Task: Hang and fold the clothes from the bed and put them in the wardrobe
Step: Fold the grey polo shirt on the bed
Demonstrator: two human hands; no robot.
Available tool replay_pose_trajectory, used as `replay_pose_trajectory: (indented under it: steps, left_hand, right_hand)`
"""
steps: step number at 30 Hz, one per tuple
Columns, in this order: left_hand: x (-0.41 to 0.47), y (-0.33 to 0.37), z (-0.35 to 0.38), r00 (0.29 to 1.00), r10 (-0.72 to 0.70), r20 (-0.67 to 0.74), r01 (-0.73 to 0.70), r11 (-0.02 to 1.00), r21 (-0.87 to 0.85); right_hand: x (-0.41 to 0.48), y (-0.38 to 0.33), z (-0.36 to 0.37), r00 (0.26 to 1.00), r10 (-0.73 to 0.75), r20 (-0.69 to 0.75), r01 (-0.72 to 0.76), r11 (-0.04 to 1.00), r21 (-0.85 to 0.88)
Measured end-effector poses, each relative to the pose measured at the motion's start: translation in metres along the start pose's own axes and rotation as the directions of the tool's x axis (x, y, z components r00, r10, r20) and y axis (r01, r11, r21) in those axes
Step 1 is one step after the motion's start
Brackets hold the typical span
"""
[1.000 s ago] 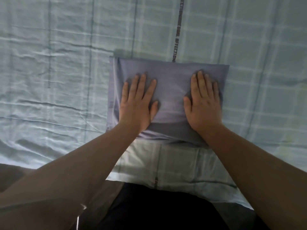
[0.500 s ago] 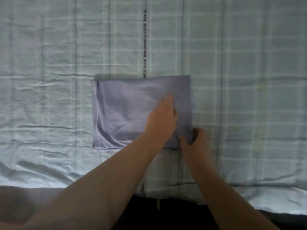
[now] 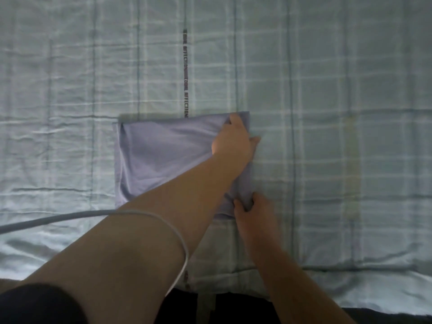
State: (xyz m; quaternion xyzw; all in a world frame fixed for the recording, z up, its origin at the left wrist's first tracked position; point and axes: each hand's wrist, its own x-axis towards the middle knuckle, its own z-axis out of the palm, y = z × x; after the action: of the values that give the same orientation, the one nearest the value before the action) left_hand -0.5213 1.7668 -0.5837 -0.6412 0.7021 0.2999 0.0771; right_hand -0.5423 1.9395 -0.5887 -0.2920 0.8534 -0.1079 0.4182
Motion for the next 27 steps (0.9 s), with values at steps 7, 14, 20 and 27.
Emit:
replay_pose_trajectory:
  steps: [7,14,20,27]
  left_hand:
    - [-0.001,-0.016,-0.004,0.999,0.034,-0.01,-0.035,0.987,-0.16]
    - [0.001,-0.062,-0.041,0.984,0.171,-0.056,-0.18,0.905,-0.386]
    - [-0.007,-0.145,-0.103,0.959,0.272,-0.072,-0.273,0.836,-0.475]
    - [-0.006,-0.254,-0.156,0.983,0.166,0.08,-0.071,0.741,-0.668]
  right_hand:
    - [-0.023,-0.013,-0.002,0.998,-0.032,-0.048,0.038,0.991,0.126]
    - [-0.056,-0.045,-0.005,0.979,-0.169,-0.111,0.191,0.954,0.231]
    - [-0.096,-0.097,0.028,0.942,-0.317,-0.106,0.331,0.931,0.152]
    - [-0.129,-0.153,0.106,0.825,-0.564,0.001,0.563,0.823,-0.083]
